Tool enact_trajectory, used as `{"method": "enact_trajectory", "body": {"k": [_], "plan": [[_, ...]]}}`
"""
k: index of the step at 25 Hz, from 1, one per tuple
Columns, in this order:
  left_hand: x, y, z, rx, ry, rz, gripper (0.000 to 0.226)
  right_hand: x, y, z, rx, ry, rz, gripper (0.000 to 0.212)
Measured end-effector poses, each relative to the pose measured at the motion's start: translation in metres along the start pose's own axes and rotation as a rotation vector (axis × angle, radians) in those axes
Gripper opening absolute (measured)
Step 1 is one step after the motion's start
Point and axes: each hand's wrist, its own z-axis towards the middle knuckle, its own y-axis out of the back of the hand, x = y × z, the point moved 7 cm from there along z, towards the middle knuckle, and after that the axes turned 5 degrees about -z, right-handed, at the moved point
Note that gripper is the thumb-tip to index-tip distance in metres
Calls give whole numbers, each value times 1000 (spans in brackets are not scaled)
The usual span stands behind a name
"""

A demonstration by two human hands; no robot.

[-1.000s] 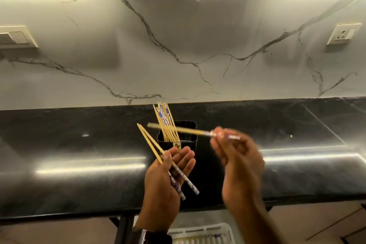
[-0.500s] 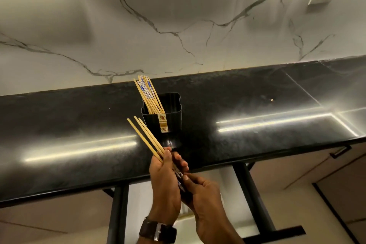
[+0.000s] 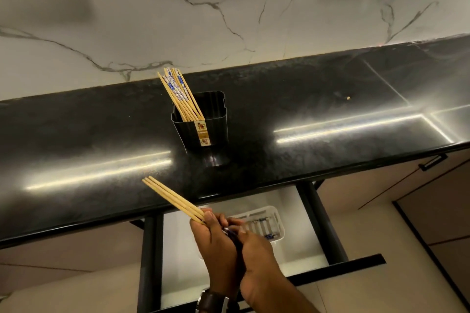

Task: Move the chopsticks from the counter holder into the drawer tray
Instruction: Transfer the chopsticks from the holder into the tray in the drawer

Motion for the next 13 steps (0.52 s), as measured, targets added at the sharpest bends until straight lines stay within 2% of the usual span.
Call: {"method": "enact_trajectory", "body": {"k": [4,9,11,13], "plan": [[10,12,11,-39,126,-48,28,-7,13,13,72,58,-58,21],[22,51,22,-158,375,-179,20,10,67,46,15,-72,-196,18],[41,63,25,-256,496,-199,21,17,82,61,-45,-102,-174,13],[70,65,24,-348,588,-231,23,12,80,76,-98,-110,-52,15]]}}
